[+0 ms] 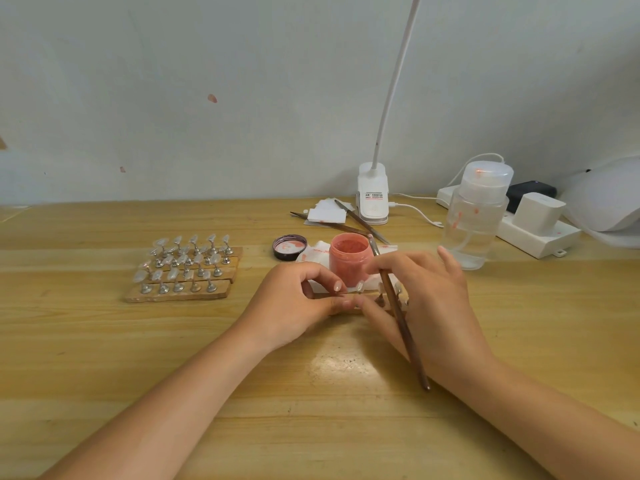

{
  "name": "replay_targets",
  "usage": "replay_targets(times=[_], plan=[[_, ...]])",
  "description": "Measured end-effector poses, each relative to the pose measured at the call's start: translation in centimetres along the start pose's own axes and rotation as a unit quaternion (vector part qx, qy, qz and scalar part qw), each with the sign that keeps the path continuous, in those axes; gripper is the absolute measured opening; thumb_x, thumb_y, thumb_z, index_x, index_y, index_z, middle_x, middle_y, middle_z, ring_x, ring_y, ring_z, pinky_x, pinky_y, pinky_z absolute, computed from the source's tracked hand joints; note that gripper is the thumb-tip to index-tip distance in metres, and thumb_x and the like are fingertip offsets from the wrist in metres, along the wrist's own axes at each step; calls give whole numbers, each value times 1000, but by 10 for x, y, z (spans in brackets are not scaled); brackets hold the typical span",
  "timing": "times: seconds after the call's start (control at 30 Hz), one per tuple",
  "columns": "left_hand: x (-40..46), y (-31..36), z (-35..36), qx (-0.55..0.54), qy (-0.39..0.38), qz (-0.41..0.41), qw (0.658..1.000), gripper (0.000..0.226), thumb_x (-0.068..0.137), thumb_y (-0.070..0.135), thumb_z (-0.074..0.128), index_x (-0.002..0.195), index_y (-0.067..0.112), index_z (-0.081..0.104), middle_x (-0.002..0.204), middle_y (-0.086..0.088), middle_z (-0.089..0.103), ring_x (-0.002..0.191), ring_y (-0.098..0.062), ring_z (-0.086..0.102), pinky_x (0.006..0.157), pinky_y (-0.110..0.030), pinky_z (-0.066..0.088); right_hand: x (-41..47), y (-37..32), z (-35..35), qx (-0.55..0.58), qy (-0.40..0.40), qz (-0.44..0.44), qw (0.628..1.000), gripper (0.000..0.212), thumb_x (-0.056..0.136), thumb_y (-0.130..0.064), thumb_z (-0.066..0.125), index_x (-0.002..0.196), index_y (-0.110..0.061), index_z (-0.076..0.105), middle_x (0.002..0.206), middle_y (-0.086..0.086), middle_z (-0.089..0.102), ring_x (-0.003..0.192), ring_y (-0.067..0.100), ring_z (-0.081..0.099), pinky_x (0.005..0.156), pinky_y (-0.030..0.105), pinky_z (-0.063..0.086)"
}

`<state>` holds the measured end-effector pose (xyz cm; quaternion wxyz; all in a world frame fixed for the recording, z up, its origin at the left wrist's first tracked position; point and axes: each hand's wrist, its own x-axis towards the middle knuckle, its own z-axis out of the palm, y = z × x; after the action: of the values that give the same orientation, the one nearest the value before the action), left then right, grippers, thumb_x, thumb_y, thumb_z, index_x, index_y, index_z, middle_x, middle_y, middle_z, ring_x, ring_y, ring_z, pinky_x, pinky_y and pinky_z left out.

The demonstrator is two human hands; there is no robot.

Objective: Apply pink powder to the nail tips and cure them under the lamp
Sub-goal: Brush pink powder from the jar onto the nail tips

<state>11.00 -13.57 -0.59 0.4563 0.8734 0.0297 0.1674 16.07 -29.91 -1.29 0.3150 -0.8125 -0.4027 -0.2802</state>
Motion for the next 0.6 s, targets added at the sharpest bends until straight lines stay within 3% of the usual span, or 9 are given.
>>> replay_targets(times=[0.13, 0.27, 0.47, 0.6], plan=[[-2, 0, -2, 17, -19, 8, 1000, 20, 66, 24, 79, 80, 28, 64, 46, 31, 50, 42, 1, 38, 42, -8, 28, 2, -2, -2, -19, -28, -4, 999, 31, 70, -40, 76, 92, -24, 61, 81, -16, 66, 99, 9, 54, 106, 35, 14], [-1, -1, -1, 23, -9, 18, 1000, 22, 66, 22, 79, 72, 32, 61, 53, 33, 53, 45, 2, 40, 45, -8, 30, 6, -5, -4, -13, -12, -20, 1000, 21, 72, -32, 74, 86, -22, 60, 79, -14, 65, 93, 16, 61, 101, 44, 23], [-1, -3, 0, 25, 3, 20, 999, 20, 63, 26, 79, 70, 33, 61, 63, 32, 57, 47, 2, 42, 47, -8, 32, 5, -2, -1, 32, -15, -31, 999, 23, 72, -20, 79, 86, -20, 61, 80, -20, 56, 91, 6, 51, 104, 33, 19], [-4, 1, 0, 32, 11, 36, 999, 22, 64, 27, 79, 75, 33, 60, 55, 35, 53, 45, 1, 40, 45, -7, 30, 4, -3, -3, 55, 3, -46, 997, 17, 74, -26, 69, 88, -21, 61, 83, -14, 64, 89, 4, 54, 104, 25, 17]])
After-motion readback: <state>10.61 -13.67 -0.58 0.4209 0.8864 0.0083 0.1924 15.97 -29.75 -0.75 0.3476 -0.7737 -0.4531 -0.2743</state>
